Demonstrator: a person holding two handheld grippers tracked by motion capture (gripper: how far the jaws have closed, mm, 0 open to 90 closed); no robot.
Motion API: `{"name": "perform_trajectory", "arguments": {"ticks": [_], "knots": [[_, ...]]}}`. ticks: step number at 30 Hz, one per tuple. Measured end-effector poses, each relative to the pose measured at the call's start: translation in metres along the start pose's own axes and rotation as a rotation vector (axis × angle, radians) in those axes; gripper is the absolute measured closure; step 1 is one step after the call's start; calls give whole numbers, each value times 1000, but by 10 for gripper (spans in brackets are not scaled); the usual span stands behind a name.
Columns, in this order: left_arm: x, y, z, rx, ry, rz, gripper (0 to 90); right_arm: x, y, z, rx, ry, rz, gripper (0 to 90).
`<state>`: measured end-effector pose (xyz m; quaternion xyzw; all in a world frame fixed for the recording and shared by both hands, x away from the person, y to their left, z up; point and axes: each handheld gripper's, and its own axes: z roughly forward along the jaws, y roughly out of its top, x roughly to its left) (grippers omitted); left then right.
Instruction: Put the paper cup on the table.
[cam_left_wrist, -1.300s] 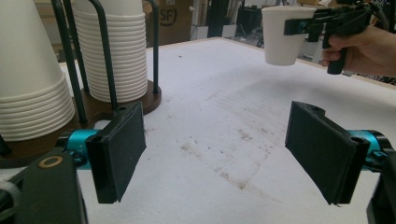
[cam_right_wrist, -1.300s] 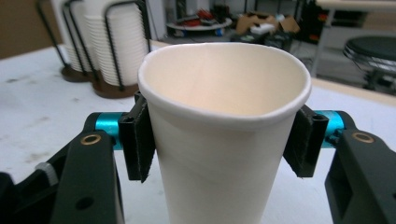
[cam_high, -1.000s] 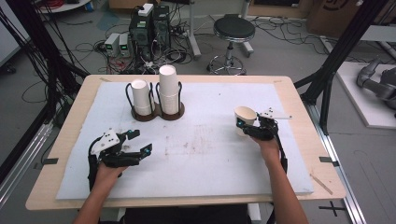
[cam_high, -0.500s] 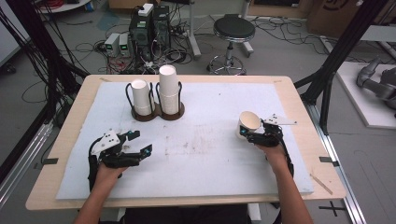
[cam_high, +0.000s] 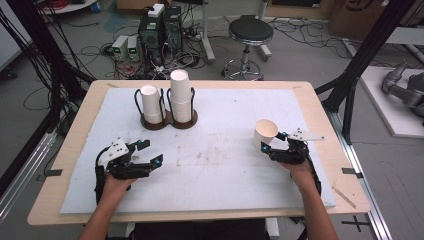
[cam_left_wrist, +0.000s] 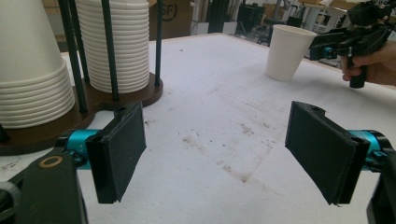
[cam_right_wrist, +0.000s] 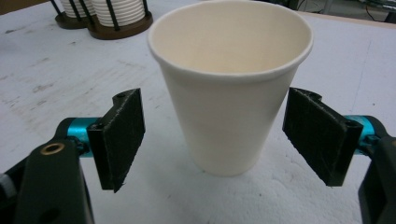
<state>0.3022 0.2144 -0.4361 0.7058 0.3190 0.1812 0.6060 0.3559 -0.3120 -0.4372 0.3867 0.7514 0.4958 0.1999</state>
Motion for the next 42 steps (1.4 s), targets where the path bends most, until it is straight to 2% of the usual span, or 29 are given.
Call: {"name": "perform_trajectory", "arguments": {"ticks": [6,13,20,25,31,35,42], "knots": [[1,0,-1,-14,2,-13,201,8,-1,-22,-37,6,-13,213],[1,4,2,-31,-17,-14,200,20,-2,-40,-64,14,-32,213],[2,6,1,-55,-19,-25,200,36,1,-51,-125,57,-60,213],[3,6,2,-55,-15,-24,200,47,4,-50,-149,99,-78,213],[0,7,-2,-59,-8,-20,200,56,7,-44,-149,132,-101,213],[-1,7,-4,-58,-6,-13,200,60,8,-40,-145,145,-117,213],[-6,6,-3,-55,-19,-5,200,64,8,-40,-140,155,-108,213]]}}
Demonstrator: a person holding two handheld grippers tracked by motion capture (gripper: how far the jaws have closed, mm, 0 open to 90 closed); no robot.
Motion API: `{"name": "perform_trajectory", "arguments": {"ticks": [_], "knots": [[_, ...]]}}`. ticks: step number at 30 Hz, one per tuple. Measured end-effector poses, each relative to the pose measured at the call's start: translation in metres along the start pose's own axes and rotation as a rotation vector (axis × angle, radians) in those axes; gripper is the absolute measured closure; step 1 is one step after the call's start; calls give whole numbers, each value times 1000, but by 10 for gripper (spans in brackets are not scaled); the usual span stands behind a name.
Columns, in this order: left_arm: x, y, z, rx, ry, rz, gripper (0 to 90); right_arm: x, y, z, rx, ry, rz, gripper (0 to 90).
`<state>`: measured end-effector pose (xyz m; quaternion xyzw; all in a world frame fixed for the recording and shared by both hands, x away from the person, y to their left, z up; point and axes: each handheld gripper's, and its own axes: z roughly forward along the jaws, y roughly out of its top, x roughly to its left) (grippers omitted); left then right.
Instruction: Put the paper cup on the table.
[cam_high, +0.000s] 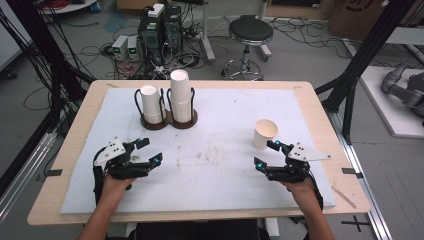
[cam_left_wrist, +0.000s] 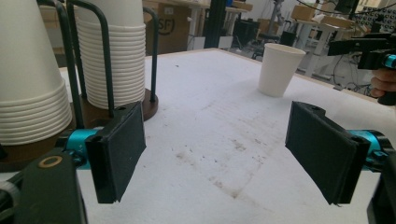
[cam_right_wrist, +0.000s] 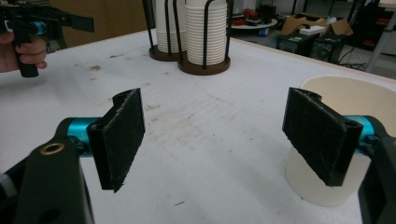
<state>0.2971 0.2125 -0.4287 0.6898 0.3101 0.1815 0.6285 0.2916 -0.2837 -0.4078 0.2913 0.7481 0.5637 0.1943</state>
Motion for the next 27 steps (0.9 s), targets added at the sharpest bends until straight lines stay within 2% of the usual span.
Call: {"name": "perform_trajectory", "arguments": {"ticks": [11,27], "knots": [[-3,0,-2,-5,-8,11,200,6,0,6,17,21,-3,213],[-4,-1,-2,-9,-10,11,200,0,-2,2,13,2,10,213]]}}
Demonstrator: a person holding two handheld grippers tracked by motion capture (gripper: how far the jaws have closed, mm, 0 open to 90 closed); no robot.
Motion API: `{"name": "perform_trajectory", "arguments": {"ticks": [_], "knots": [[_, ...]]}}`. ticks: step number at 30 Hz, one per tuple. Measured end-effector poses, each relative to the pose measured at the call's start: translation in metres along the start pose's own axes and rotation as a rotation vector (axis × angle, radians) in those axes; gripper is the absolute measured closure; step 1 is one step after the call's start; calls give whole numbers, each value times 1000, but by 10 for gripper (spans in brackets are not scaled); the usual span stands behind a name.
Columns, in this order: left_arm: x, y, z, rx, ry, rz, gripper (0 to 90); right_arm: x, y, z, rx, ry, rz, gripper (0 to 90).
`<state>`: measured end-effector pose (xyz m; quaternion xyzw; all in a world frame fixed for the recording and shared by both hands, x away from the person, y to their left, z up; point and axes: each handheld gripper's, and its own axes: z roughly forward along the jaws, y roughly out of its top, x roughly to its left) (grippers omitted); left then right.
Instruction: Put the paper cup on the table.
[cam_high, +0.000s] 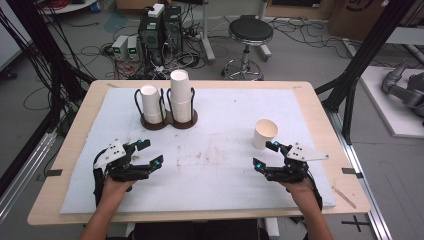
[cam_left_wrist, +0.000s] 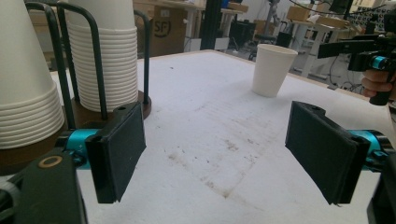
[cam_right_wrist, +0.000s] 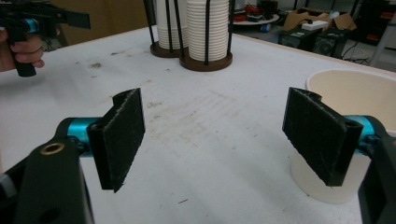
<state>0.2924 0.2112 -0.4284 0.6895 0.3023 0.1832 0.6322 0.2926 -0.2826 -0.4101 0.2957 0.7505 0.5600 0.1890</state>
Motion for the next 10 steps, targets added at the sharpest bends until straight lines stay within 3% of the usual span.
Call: {"name": "perform_trajectory", "arguments": {"ticks": [10], "knots": [[5,0,-1,-7,10,-5,200,-3,-1,-1,0,-6,4,213]]}}
